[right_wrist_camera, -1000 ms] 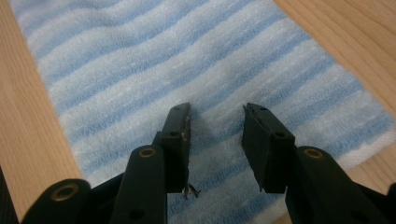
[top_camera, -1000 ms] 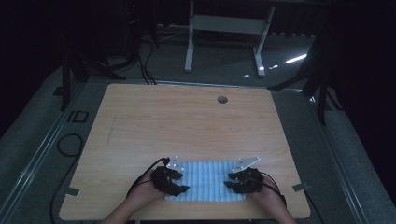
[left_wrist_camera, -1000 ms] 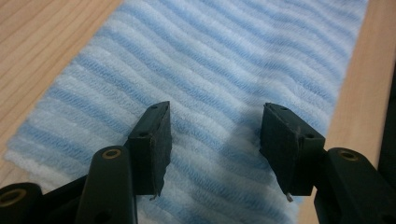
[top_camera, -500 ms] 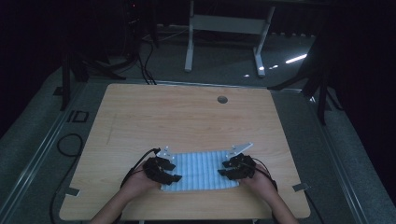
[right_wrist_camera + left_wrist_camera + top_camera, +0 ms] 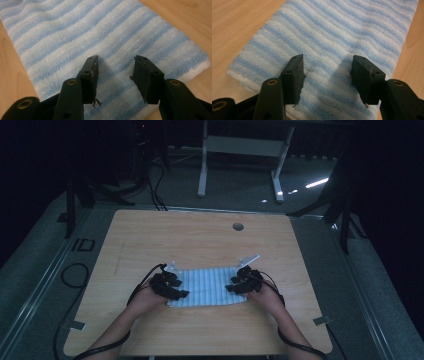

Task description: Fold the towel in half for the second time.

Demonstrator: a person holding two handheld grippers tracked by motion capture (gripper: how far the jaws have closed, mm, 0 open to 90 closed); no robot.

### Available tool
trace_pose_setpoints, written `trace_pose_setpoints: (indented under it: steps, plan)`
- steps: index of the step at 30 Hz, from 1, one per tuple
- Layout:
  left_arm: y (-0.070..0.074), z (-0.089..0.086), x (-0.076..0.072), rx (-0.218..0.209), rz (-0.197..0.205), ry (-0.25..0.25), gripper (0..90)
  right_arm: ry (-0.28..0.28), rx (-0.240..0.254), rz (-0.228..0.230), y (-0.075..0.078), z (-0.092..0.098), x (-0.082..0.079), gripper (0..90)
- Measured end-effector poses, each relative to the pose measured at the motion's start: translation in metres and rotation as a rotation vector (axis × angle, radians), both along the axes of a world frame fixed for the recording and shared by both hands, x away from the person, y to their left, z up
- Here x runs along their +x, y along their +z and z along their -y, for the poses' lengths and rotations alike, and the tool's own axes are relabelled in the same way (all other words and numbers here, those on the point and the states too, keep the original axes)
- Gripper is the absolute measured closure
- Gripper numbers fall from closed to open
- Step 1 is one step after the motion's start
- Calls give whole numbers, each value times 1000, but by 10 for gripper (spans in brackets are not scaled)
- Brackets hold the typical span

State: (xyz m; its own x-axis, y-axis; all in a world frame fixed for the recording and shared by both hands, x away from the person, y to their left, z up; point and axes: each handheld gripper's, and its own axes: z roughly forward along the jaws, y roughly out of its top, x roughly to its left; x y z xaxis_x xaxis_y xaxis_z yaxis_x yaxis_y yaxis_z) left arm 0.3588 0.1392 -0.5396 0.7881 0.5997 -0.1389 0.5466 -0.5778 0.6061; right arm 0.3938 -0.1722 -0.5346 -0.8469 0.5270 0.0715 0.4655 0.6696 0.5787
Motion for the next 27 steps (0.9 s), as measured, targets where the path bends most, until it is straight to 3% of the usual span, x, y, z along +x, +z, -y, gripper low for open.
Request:
trace_pose_setpoints:
  steps: [9,12,17,23,27]
  plan:
    - [1,-9,25,13,3,44,435,-22,1,-8,0,-14,23,520]
    - [2,-9,32,37,10,56,435,-27,-2,-6,0,-19,29,514]
    - [2,-12,38,34,8,67,434,-31,7,-15,0,-24,40,501]
    - [4,-10,42,67,8,61,430,-45,-7,-14,1,-27,41,495]
    - [4,-9,41,64,9,66,415,-41,-3,-16,1,-27,40,477]
